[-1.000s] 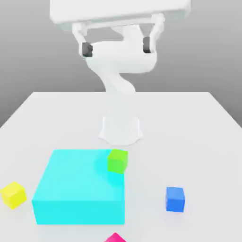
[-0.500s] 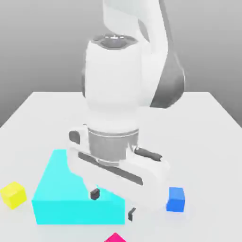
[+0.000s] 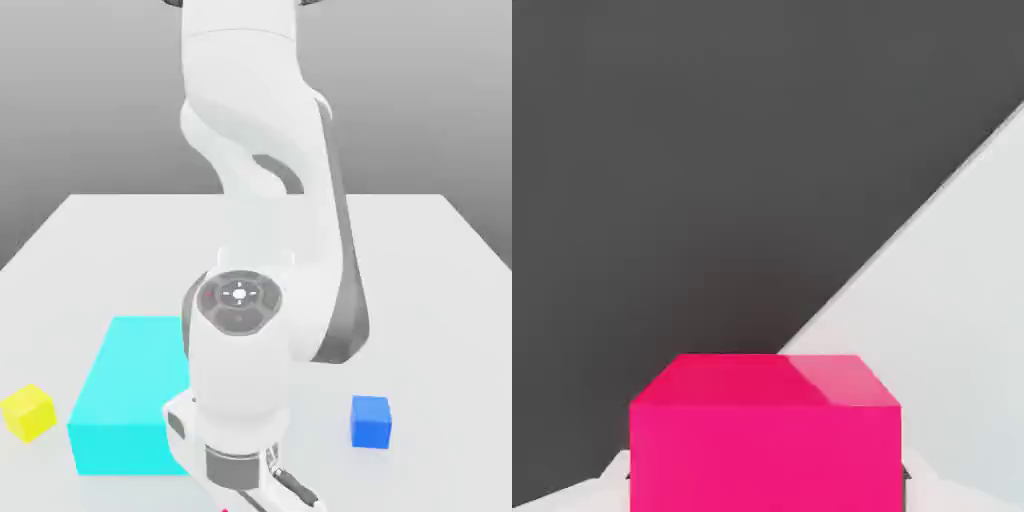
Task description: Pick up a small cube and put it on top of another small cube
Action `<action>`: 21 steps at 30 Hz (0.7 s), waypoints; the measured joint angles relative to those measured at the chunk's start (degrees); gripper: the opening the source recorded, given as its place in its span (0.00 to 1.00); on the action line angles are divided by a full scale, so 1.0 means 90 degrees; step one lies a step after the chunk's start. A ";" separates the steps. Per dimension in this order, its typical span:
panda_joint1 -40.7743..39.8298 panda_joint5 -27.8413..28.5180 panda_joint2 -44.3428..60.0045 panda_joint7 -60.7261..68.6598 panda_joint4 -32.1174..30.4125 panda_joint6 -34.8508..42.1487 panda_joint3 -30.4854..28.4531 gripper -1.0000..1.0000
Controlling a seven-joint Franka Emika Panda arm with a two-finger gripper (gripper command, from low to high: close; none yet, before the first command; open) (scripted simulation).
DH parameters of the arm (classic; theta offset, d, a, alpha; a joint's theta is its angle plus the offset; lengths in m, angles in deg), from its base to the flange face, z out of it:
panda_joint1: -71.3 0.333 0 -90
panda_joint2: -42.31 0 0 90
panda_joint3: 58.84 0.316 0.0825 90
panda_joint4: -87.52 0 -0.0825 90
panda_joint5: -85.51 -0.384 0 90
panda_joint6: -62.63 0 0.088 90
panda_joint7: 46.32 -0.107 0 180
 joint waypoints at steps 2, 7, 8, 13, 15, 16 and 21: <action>-0.0027 -0.0042 -0.0402 0.0031 -0.0087 0.0316 0.0036 0.00; -0.0577 -0.0443 -0.1173 0.0698 -0.0154 0.0703 0.0004 0.00; -0.0773 -0.0501 -0.1300 0.0909 -0.0250 0.0723 -0.0104 0.00; -0.1854 -0.0786 -0.1976 0.2055 -0.0826 0.0807 -0.0715 0.00; -0.2333 -0.0881 -0.2264 0.2572 -0.1113 0.0852 -0.1045 0.00; -0.2521 -0.0793 -0.2330 0.2694 -0.1288 0.0870 -0.1234 0.00; -0.2930 -0.1034 -0.1480 0.3139 -0.1460 0.0046 -0.1292 0.00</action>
